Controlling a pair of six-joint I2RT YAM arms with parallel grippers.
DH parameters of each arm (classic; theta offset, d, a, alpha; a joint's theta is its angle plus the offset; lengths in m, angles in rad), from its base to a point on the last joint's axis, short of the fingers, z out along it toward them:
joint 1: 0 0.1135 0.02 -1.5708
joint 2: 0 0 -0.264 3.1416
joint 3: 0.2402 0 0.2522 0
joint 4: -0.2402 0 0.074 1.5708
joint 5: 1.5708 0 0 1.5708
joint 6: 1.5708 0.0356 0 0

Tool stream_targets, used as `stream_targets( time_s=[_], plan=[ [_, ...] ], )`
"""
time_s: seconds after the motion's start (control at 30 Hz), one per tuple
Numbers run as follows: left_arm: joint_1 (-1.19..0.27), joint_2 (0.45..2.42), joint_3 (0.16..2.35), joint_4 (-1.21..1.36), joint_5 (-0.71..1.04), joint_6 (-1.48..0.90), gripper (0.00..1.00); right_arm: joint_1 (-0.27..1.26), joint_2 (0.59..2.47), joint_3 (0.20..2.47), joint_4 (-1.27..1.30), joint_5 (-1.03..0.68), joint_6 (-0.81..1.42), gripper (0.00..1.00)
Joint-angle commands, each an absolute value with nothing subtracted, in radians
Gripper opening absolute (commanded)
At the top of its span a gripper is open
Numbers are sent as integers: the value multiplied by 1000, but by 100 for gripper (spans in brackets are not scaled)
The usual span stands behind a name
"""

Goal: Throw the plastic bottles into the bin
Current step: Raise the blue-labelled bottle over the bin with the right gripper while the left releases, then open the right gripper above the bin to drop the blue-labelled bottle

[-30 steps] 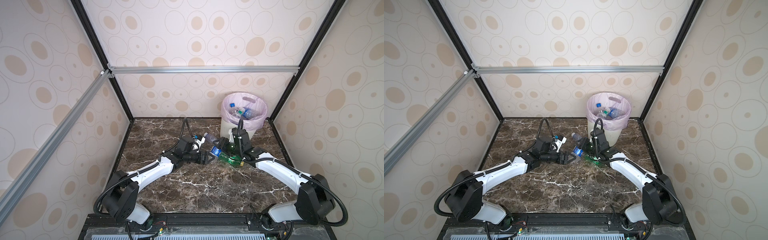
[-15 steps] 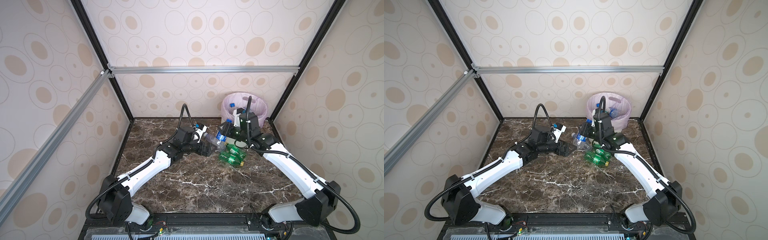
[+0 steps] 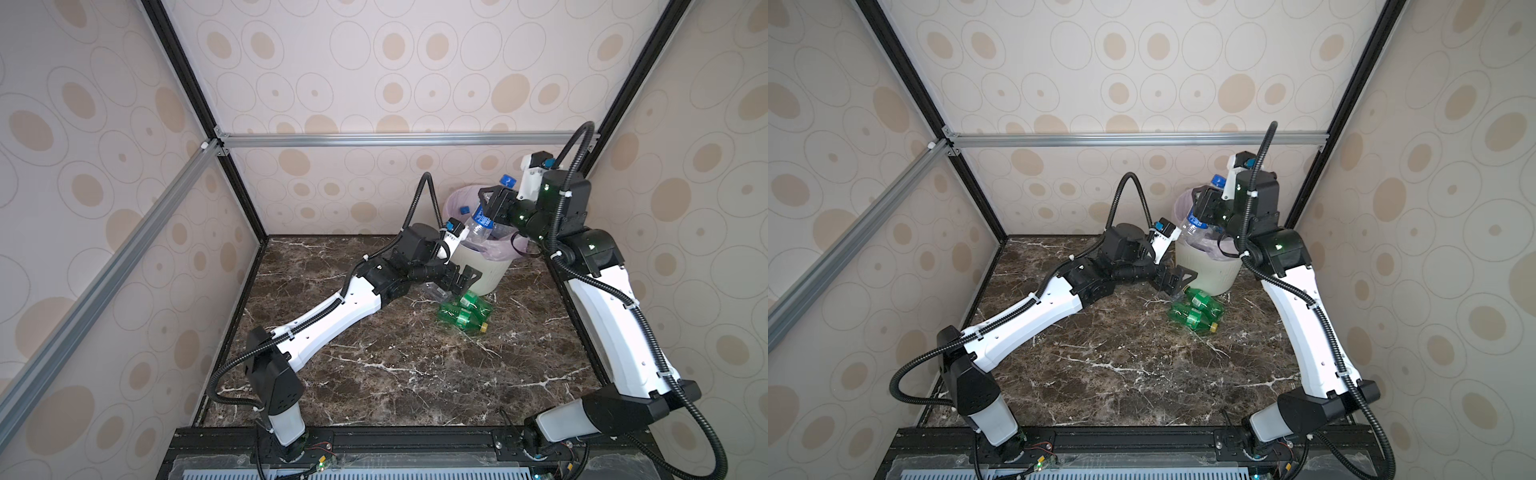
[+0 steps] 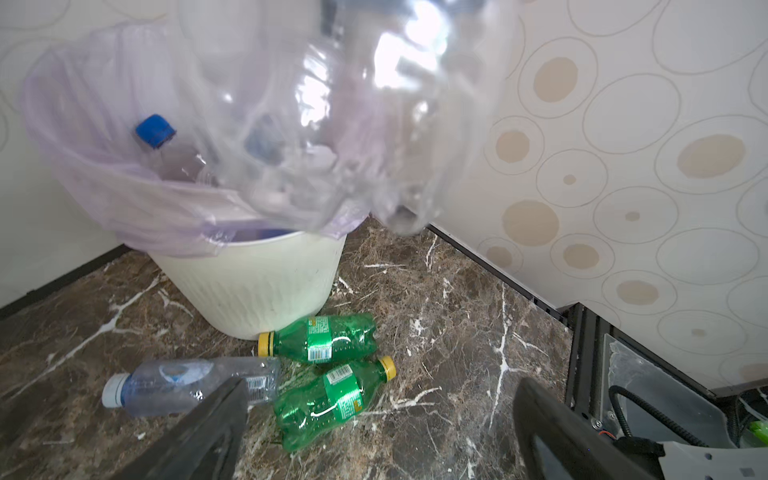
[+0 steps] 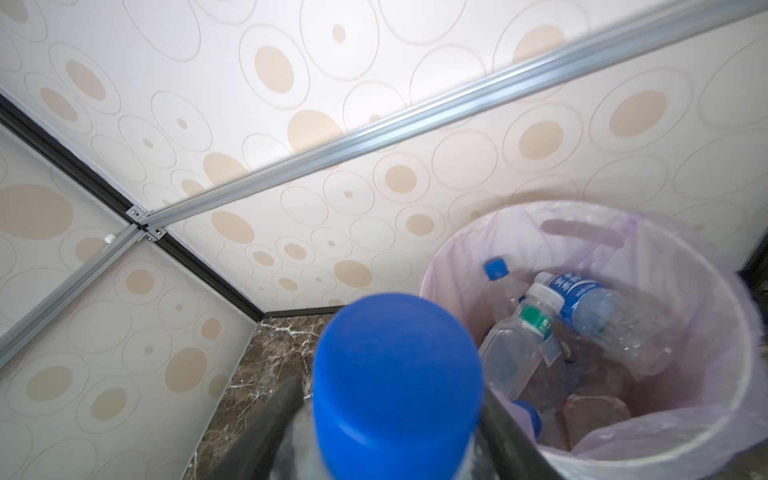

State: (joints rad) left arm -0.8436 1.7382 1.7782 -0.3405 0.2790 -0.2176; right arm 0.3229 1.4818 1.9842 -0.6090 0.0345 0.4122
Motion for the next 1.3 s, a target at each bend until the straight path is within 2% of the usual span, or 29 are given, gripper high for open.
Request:
stream_targets(
  time_s=[0.0,0.27,0.43,0.53,0.6,0.7,0.87,1.27],
  plan=[
    [-852,1752,1874,-377,251,-165,99,291,1497,2083,-677,63,347,43],
    [-861,1749,1911,-344,230,-146,99,229,1516,2235,-666,88,336,42],
    [-861,1746,1906,-339,226,-137,99,206,1562,2201,-612,100,366,42],
    [-860,1752,1897,-348,223,-140,99,180,1671,2168,-604,96,400,43],
    [-860,1749,1890,-360,224,-143,99,148,1794,2262,-710,32,443,48],
    [-860,1720,1847,-362,204,-141,99,142,1866,2403,-838,3,453,75],
    [-860,1670,1743,-331,189,-145,99,141,1738,2194,-682,17,468,99],
    [-860,1619,1649,-289,196,-186,99,141,1637,2131,-701,19,449,100]
  ],
)
